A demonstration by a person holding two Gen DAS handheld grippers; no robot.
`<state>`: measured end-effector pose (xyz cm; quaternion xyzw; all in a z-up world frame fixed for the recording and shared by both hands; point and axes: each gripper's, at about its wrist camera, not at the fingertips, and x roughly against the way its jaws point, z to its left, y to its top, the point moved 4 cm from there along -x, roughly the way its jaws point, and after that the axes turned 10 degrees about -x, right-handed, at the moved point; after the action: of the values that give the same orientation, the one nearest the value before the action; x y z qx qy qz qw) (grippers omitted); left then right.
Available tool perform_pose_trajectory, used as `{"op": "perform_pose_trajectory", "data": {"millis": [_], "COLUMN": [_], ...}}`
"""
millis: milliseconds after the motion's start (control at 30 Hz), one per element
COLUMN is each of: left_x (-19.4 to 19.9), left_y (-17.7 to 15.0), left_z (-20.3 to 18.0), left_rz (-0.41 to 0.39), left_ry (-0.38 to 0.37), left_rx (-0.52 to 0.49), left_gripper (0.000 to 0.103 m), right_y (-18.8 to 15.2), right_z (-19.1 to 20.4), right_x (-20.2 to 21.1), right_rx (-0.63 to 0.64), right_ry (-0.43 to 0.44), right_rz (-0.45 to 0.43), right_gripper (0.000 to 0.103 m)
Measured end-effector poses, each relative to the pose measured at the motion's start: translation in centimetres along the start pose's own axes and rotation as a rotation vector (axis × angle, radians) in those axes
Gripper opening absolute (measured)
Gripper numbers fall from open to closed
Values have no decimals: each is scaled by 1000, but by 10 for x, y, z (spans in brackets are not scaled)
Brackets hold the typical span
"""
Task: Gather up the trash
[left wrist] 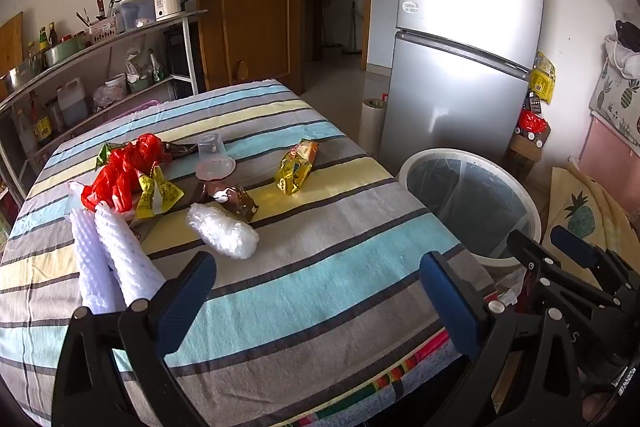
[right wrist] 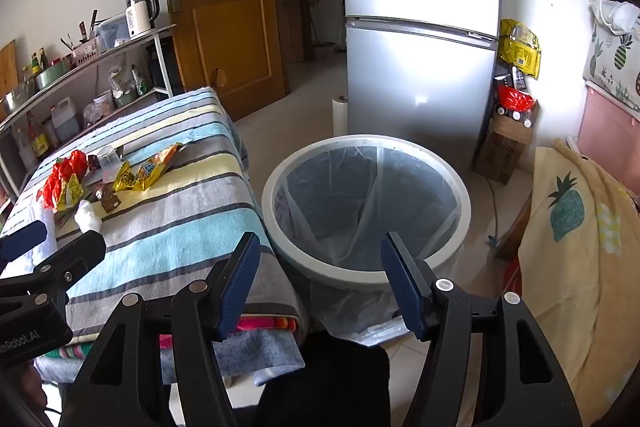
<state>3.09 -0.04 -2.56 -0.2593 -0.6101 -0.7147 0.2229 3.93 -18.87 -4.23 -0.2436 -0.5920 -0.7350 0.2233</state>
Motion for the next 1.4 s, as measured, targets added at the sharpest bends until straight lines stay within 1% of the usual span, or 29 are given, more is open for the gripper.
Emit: {"op": "perform_pose_trajectory", "data": {"millis": [200, 267, 1067, 1233, 1333, 1400], "left_x": [3, -1, 0, 1, 6, 13], "left_y": [1, 0, 0, -2, -4, -7], "left_z": [0, 1, 0, 5, 11, 18], "left_rz": [-10, -1, -3, -4, 1, -7], "left_ry": [-5, -6, -6, -5, -6, 15], "left_rx": [7, 11, 10, 13, 12, 12], "left_gripper": [103, 103, 103, 103, 103, 103], "right_y": [0, 0, -1, -1, 0, 1], "right_z": [0, 0, 0, 1, 4, 10], "right_x": [0, 0, 0, 0, 0, 1], "right_rx": [-1, 0, 1, 4, 10, 25], "right_ry": [0, 0, 0, 1, 14, 37], "right_rz": [1, 0, 3, 3, 4, -1], "right_gripper": [64, 64, 64, 64, 64, 64]}}
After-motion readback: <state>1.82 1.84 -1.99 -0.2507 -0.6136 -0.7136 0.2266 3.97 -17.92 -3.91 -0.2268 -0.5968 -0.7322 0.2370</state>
